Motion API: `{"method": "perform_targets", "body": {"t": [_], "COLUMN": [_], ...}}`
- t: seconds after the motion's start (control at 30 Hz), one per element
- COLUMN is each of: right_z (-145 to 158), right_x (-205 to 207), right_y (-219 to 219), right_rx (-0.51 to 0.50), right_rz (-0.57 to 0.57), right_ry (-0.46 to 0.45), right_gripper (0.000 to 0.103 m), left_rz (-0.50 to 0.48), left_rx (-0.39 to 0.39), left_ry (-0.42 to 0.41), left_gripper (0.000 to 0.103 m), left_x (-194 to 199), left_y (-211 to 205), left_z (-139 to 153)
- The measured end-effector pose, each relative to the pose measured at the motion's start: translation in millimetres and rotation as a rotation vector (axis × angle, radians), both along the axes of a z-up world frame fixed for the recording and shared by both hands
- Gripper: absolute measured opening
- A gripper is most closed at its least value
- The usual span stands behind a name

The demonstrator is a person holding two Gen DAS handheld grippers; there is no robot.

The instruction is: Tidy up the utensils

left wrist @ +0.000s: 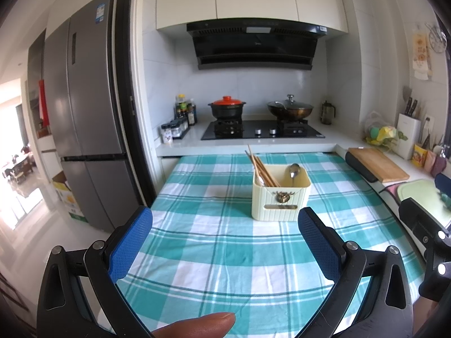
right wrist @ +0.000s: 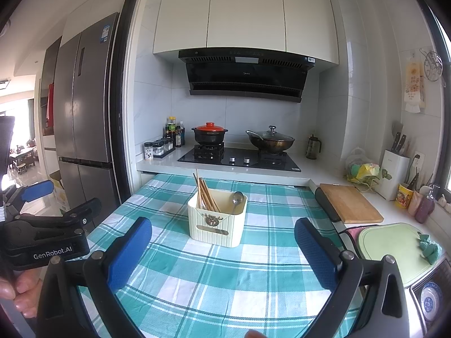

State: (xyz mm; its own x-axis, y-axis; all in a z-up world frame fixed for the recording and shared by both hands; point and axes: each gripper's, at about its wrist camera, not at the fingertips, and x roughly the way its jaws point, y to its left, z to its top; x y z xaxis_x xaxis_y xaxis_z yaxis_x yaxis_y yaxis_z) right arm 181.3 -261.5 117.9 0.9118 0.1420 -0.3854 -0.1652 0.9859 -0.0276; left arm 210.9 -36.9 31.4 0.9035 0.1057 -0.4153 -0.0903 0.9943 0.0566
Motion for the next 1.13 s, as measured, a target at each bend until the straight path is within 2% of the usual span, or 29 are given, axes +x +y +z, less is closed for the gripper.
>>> {"method": "perform_targets", "body": {"t": [0.93,1.13], "right_z": [-2.1,-1.5], "right_x": [-2.5,-2.3], "right_y": [-3.4,-7.5], "right_rx": [-0.003,0.001], "right_rz": [0.004,-0.003], "right_ry": [0.0,0.002], "right_gripper": [0.103,0.103], "left_rz": [-0.018,-0.038], "left_rx": [0.002,-0.006], "left_ry": [0.013,-0.01], "left_gripper": [0.103,0.103], "left_x": [-1.2,-5.3], "left_y": [-9.6,-12.4], "left_z": [-3.0,-1.2]}}
